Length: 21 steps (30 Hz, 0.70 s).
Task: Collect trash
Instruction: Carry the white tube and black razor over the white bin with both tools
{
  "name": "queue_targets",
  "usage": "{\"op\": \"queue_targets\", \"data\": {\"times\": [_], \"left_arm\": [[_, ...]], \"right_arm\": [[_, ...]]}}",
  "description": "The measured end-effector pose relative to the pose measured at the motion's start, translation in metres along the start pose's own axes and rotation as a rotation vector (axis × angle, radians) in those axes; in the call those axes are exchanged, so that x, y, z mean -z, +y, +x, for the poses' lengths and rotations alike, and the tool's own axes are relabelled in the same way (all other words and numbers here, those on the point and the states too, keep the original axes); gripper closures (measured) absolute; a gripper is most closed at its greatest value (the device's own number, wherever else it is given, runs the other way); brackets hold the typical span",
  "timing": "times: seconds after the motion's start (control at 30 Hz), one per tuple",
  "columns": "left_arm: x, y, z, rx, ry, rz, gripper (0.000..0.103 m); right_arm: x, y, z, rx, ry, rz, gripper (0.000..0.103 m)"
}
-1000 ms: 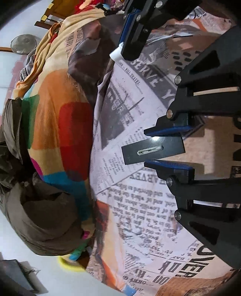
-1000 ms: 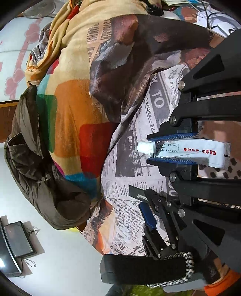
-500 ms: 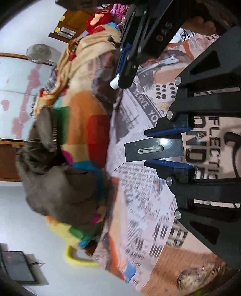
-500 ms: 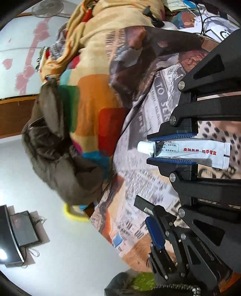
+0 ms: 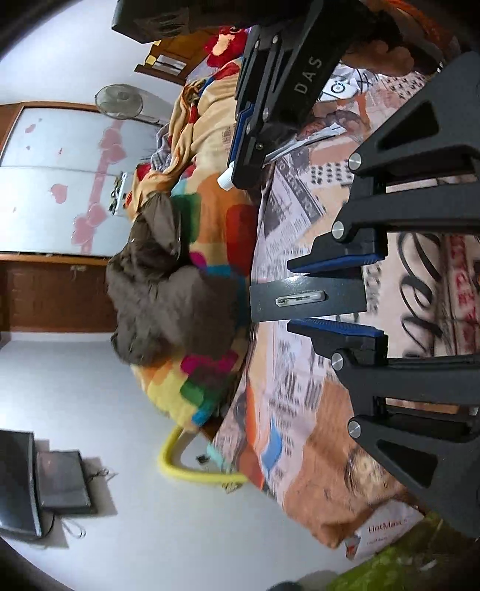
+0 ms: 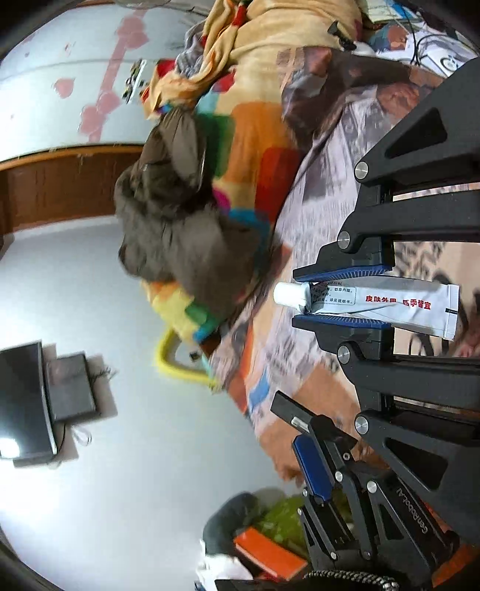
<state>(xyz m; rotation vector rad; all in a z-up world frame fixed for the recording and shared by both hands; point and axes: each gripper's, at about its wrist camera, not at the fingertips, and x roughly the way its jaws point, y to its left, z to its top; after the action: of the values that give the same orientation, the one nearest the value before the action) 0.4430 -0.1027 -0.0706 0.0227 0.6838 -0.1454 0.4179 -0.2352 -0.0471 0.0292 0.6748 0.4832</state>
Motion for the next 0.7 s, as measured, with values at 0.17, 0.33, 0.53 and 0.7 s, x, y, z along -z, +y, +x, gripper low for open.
{"op": "queue_targets", "data": {"times": [0.17,0.33,0.53,0.7], "left_arm": [[0.015,0.039,-0.047,-0.053,-0.037,-0.023,0.079],[0.033,0.084,-0.088,-0.098,-0.05,-0.054,0.079],[0.065,0.141,-0.129,-0.154,-0.055,-0.108,0.079],[0.1,0.186,-0.156,-0.186,-0.048,-0.189,0.079]], "right_arm": [[-0.004,0.059,0.001,-0.053,0.024,-0.065,0.087],[-0.001,0.112,0.007,-0.1,0.038,-0.109,0.087],[0.005,0.172,0.019,-0.179,0.06,-0.152,0.087],[0.017,0.229,0.034,-0.246,0.089,-0.212,0.087]]}}
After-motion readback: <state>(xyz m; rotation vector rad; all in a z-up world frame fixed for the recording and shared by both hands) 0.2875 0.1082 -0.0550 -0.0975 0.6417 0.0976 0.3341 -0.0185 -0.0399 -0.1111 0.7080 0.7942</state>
